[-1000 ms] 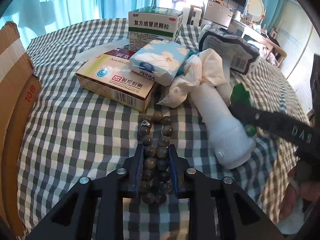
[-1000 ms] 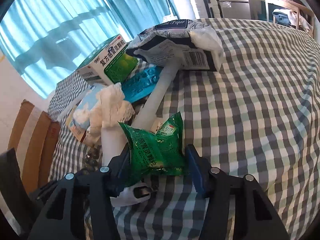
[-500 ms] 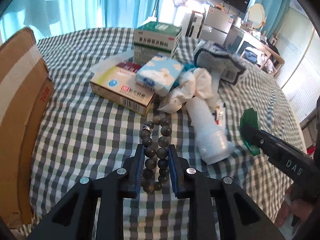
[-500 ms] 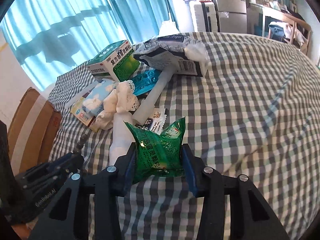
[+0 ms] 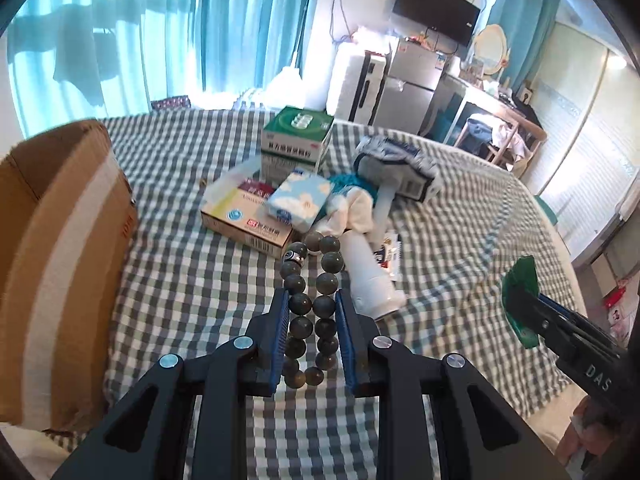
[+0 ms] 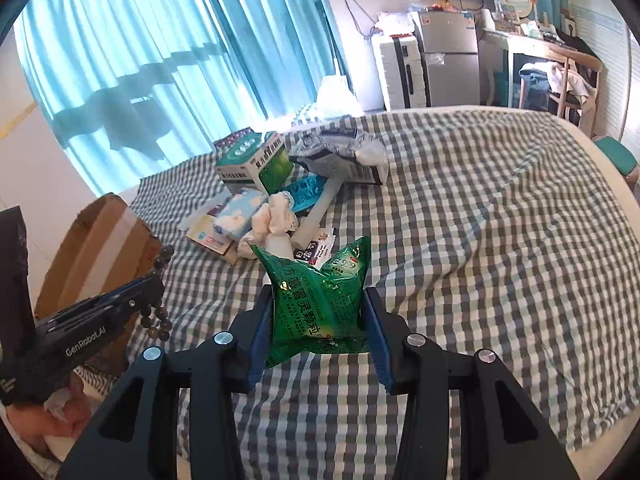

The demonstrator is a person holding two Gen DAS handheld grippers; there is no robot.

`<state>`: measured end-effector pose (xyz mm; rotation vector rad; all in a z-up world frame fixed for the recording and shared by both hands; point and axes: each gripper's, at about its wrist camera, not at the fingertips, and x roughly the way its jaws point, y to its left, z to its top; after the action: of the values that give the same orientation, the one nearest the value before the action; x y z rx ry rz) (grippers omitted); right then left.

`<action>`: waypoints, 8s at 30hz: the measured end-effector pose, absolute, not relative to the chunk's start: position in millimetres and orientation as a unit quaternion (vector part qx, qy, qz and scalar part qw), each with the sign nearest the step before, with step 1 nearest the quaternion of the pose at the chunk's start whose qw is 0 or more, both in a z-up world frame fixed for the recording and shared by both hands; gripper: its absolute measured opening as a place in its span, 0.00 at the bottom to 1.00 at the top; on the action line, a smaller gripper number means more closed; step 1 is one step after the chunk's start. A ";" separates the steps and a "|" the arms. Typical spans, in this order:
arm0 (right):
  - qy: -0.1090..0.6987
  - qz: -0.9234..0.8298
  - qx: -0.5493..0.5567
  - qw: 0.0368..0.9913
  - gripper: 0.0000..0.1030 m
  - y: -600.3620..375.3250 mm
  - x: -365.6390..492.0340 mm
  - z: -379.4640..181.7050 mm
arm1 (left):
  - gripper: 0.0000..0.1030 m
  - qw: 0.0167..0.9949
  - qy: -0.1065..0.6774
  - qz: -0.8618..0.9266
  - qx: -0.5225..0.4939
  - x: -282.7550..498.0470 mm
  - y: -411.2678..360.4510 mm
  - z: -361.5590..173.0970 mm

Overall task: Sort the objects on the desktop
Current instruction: 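Carry the bracelet and green packet over the box and open both tools, then move both tools back over the remaining items on the sheet, then grasp the white spray bottle with the right tool, then grasp the lace-trimmed white cloth with the left tool while the right tool holds the bottle, then carry the spray bottle and lace cloth with both tools over the cardboard box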

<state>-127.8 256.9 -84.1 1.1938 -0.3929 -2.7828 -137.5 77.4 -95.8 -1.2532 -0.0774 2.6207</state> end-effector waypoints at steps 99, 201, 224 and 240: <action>-0.119 -0.930 0.343 0.064 0.72 193.7 -82.1 -52.2 | 1.00 0.053 0.032 0.906 -0.418 -68.5 27.9 -88.4; -0.097 -0.925 0.349 0.112 0.44 166.9 -80.9 18.9 | 0.12 0.117 -0.014 0.926 -0.359 -84.3 29.4 4.4; -0.019 -0.902 0.335 0.271 0.44 -26.1 -98.9 48.7 | 0.12 -0.028 -0.059 0.940 -0.336 -75.4 -140.4 14.9; -0.014 -0.856 0.404 0.322 0.44 -101.2 -152.6 -16.6 | 0.13 -0.086 -0.088 0.918 -0.376 -103.6 -211.5 -42.3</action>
<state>-152.6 -101.2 -16.6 1.0614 -0.0356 -2.2467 -103.6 -211.5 -42.3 -1.2518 -0.2942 3.0550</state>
